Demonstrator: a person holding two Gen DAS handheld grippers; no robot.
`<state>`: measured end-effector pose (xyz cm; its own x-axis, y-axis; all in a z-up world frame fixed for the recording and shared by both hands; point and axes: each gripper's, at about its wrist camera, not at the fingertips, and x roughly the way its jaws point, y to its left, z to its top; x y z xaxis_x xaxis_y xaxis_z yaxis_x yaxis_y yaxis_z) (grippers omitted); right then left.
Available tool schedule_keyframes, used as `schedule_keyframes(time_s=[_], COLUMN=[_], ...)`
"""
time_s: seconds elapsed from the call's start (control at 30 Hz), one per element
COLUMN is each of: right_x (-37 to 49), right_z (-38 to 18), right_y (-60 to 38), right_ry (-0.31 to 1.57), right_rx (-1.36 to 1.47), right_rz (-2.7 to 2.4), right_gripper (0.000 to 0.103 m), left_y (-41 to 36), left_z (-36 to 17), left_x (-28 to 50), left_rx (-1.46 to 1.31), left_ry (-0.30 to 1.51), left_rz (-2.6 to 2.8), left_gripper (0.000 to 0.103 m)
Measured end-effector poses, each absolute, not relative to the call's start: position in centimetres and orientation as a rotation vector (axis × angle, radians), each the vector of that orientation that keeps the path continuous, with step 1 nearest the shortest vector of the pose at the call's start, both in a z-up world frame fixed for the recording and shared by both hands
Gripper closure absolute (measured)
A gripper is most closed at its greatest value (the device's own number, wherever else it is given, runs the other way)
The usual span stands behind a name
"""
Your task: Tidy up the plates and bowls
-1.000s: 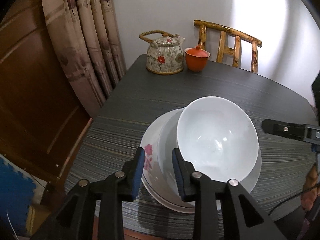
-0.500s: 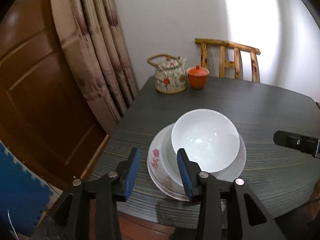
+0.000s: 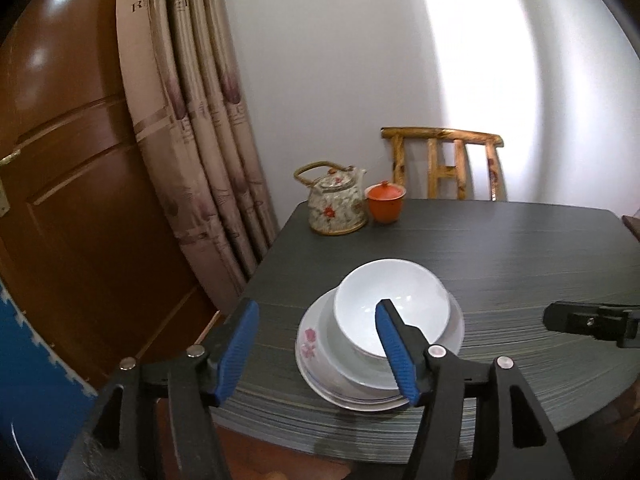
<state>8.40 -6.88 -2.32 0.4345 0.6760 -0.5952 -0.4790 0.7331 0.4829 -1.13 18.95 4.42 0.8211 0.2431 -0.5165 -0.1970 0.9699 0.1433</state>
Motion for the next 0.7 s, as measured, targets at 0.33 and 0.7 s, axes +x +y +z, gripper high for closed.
schedule_keyframes(time_s=[0.33, 0.7], right_x=[6.7, 4.0], right_z=[-2.2, -1.3], right_y=[-6.5, -5.3], right_ry=[0.837, 0.691], right_rx=[0.238, 0.106], right_rz=[0.743, 0.678], right_gripper=[0.053, 0.047], left_y=[18.7, 18.0], left_z=[3.5, 2.1], left_x=[-0.9, -0.1], left_rx=[0.073, 0.088], left_ry=[0.592, 0.635], left_rz=[0.207, 0.187], left_gripper=[0.04, 0.04])
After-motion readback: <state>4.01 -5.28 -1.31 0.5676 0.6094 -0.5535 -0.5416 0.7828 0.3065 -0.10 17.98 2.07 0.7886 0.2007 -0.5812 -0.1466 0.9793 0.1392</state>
